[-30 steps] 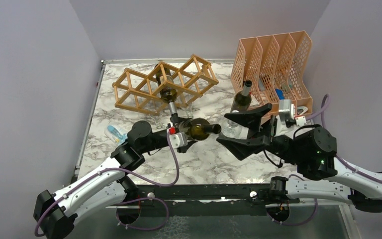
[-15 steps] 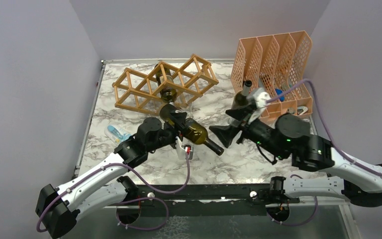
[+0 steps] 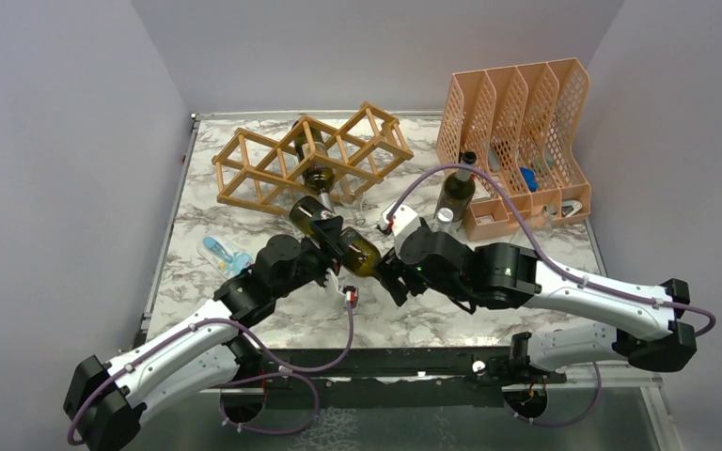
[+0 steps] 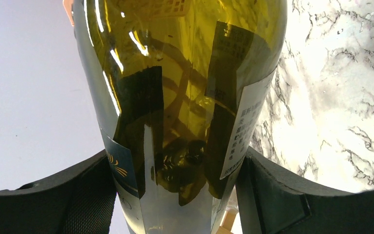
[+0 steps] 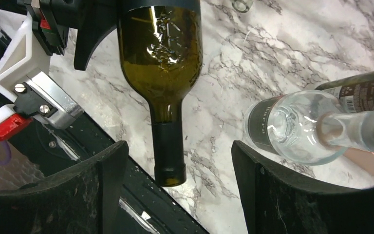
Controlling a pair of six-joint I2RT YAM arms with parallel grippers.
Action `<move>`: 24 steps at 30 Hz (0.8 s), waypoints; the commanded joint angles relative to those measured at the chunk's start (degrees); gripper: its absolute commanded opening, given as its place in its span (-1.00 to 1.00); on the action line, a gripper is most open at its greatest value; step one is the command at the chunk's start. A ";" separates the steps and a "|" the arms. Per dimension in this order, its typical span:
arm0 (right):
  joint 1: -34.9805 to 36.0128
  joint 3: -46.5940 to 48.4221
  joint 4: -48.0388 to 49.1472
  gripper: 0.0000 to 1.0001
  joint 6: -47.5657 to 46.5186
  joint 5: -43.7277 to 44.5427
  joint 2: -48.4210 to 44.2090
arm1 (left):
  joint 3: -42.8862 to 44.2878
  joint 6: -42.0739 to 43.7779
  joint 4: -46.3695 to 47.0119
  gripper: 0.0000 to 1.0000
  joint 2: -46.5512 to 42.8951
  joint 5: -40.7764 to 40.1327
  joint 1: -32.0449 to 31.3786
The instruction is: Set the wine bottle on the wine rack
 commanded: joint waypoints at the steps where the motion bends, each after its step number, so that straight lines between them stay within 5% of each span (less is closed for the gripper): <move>1: 0.19 0.40 -0.32 0.59 0.38 -3.30 1.46 | 0.44 1.99 8.90 -1.00 -2.04 -0.25 0.06; 24: -6.65 -4.13 10.12 -0.07 -2.61 -16.07 14.68 | 1.05 -1.02 7.03 -1.00 -3.25 3.23 0.09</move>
